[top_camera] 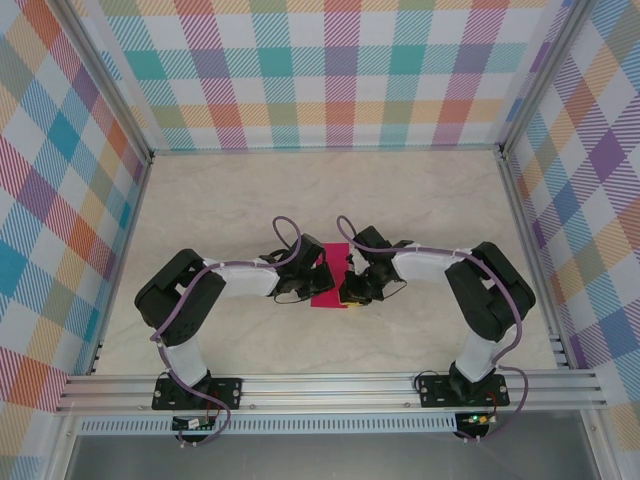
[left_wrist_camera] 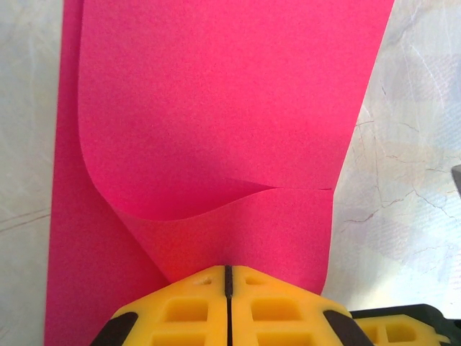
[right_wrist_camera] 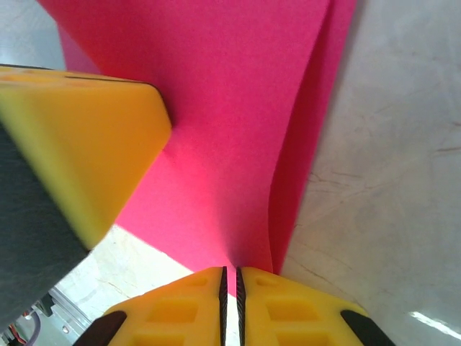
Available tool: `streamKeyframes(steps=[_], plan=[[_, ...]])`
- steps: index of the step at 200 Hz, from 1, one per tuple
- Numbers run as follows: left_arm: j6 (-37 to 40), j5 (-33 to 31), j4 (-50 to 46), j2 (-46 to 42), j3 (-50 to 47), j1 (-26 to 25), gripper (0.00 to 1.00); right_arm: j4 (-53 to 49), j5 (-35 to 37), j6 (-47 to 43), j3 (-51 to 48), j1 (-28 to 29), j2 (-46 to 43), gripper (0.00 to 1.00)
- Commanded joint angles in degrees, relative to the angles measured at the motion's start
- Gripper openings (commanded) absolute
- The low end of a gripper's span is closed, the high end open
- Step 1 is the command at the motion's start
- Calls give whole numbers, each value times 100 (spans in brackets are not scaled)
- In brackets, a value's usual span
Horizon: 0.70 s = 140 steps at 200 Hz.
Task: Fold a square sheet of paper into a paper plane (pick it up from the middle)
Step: Fold the triangle a second time at the center of the table.
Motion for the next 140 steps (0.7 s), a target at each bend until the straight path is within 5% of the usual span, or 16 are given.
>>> streamKeyframes(steps=[1,72,140], plan=[[-29,-382,-443,56,-115,54,7,32,26,63,205,-19,-83,14],[31,-347,-411,29,-92,67,7,-120,301,33,36,-23,418,14],[871,11,-315,-16,3,535,7,-849,893,-258,25,-21,623,13]])
